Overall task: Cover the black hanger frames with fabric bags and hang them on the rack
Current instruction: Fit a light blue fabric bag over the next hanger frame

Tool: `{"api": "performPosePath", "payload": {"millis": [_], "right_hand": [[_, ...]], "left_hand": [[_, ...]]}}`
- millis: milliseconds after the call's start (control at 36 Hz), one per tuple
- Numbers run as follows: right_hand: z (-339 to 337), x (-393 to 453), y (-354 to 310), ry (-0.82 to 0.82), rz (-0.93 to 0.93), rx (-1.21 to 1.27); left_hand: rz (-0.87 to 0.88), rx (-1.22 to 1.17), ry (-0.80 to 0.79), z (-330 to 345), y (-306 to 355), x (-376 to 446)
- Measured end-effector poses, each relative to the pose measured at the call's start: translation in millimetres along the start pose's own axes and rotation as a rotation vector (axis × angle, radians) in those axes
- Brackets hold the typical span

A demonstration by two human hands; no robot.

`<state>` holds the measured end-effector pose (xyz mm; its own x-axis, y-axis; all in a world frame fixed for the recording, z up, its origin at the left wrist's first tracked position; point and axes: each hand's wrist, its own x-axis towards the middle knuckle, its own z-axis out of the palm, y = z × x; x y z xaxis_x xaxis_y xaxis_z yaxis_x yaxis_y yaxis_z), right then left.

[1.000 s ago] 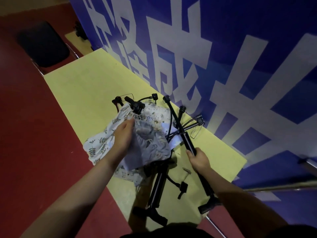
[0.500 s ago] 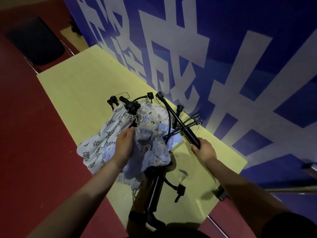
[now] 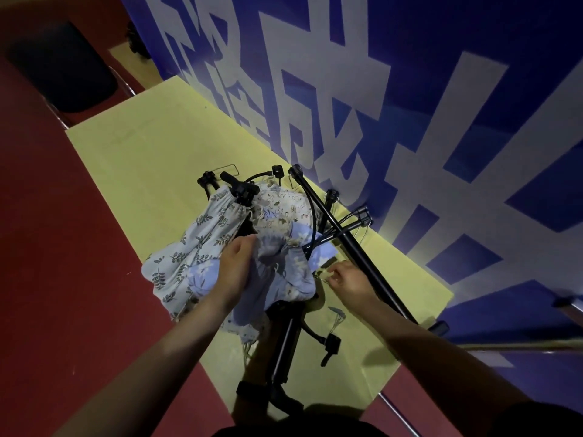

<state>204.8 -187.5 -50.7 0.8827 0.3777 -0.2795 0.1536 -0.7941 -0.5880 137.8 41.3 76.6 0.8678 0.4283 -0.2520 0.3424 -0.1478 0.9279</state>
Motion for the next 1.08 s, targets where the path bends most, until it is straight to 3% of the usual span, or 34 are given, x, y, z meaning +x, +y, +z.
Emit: {"api": "performPosePath", "payload": {"millis": [278,500,583,806,944,1083], "right_hand": [[47,22,-5,0.010,0.089,-0.031],[44,30,-17,-0.111,0.051,-0.442],[44,33,-17,-0.179,0.038,-0.489],[29,28,7,-0.108,0.231,-0.035],[26,15,7,-0.069,0.508,0.592],[2,-2,-23,0.130,0.482,0.724]], "left_hand": [[-0.168,0.098,0.013,-25,-8,-7],[-0.170,0.104,-0.012,-36,-16,-18],[-0.188,0.075,0.006,-34,-16,-17],[-0.176,0.060,0.013,-20,-10,-13],[-0.145,0.067,-0.039,-11,-12,-21],[-0.064,0.035,-0.026,-3,-9,-33]]}}
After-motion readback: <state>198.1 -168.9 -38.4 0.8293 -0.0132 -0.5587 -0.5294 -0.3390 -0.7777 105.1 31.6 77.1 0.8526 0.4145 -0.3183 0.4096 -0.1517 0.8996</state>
